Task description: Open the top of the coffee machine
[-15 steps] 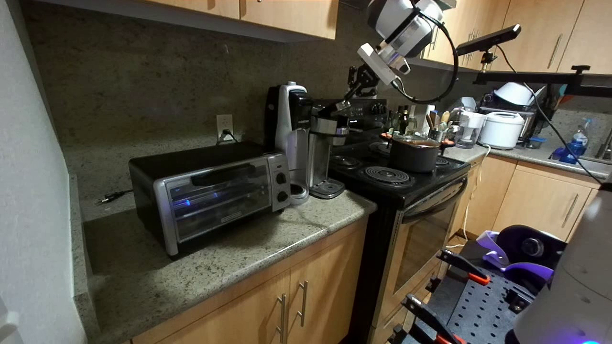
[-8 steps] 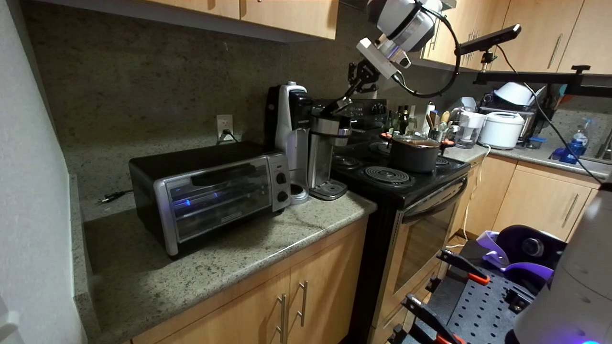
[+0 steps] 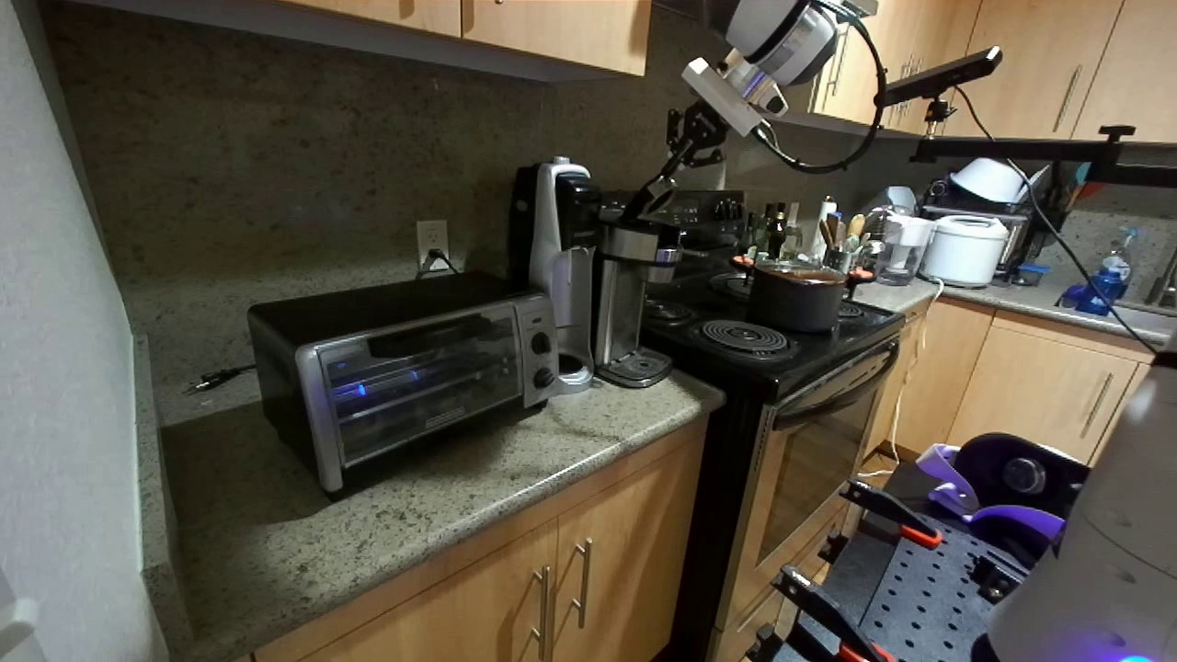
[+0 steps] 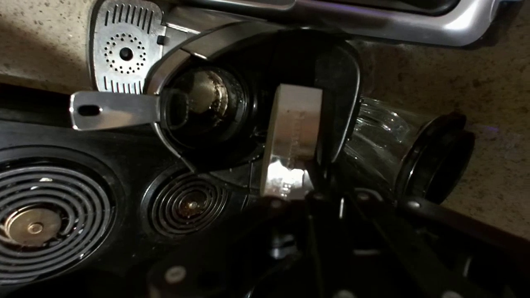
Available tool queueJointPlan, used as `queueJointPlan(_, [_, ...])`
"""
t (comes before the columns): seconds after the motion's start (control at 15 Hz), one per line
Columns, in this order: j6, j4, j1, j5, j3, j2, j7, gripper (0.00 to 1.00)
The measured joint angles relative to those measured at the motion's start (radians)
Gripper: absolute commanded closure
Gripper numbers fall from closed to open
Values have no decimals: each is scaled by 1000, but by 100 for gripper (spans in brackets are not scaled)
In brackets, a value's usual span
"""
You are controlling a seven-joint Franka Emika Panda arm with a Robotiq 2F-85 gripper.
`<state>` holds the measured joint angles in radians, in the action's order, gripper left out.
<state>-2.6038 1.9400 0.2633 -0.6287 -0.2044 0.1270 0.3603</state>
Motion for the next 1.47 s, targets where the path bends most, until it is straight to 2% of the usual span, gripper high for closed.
queueJointPlan(0.07, [6, -6, 0, 4, 0, 0, 3, 76])
queueJointPlan(0.13, [12, -11, -1, 7, 0, 0, 3, 67])
queueJointPlan(0.73, [41, -39, -1, 12, -1, 0, 4, 1])
queueJointPlan(1.07, [84, -45, 0, 42, -3, -26, 4, 0])
queueJointPlan(1.47, [168, -4, 0, 148, -21, -105, 54, 0])
